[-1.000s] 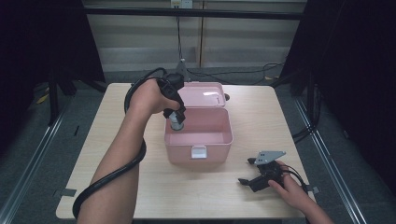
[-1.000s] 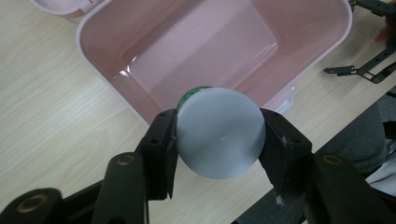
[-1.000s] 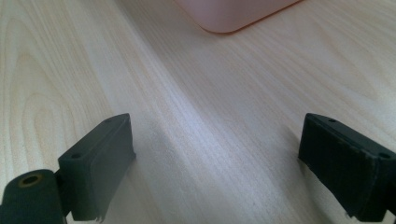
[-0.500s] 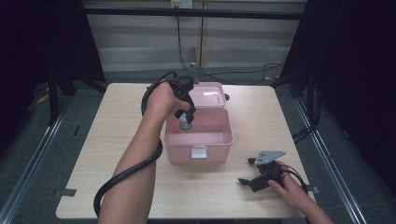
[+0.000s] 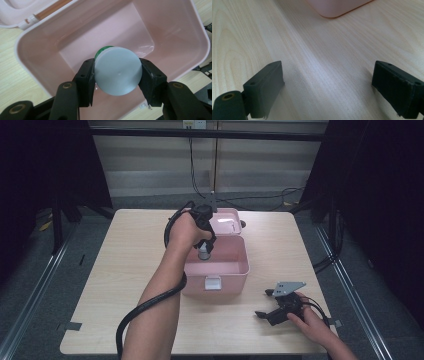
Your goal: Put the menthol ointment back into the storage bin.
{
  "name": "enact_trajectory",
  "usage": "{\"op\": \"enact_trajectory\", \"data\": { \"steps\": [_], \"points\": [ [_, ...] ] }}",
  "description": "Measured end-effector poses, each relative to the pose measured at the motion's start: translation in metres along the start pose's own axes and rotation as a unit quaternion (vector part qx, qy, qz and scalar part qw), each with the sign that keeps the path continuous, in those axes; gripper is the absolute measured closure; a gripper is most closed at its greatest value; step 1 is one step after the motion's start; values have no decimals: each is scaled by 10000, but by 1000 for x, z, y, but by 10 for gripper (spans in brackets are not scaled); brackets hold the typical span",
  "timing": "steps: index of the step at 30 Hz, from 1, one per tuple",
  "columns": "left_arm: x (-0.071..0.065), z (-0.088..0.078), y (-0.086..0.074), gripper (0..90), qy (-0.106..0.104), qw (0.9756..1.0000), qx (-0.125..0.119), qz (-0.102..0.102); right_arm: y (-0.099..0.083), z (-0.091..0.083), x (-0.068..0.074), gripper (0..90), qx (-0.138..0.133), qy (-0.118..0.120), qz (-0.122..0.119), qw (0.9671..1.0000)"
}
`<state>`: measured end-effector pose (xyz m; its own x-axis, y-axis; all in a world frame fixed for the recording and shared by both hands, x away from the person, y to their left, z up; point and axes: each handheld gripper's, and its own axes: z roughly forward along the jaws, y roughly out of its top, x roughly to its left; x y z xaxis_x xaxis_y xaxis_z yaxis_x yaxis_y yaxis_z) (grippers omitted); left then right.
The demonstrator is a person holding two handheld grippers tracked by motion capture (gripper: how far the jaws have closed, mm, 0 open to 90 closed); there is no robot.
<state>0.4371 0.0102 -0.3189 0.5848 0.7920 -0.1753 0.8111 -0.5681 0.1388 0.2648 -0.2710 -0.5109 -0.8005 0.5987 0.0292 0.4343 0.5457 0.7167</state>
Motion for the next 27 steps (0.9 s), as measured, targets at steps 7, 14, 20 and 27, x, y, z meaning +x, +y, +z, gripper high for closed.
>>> {"op": "enact_trajectory", "data": {
  "steps": [7,14,20,27],
  "points": [
    [-1,14,8,501,27,9998,-12,-207,0,0,0,95,0,2,2,10000],
    [0,26,14,501,94,9992,-59,-372,0,0,0,95,-15,-16,-25,10000],
    [2,38,17,501,133,9988,-36,-459,0,0,0,95,-21,-18,-14,10000],
    [4,54,21,501,136,9982,-28,-582,0,0,0,95,-20,-21,-11,10000]
  ]
}}
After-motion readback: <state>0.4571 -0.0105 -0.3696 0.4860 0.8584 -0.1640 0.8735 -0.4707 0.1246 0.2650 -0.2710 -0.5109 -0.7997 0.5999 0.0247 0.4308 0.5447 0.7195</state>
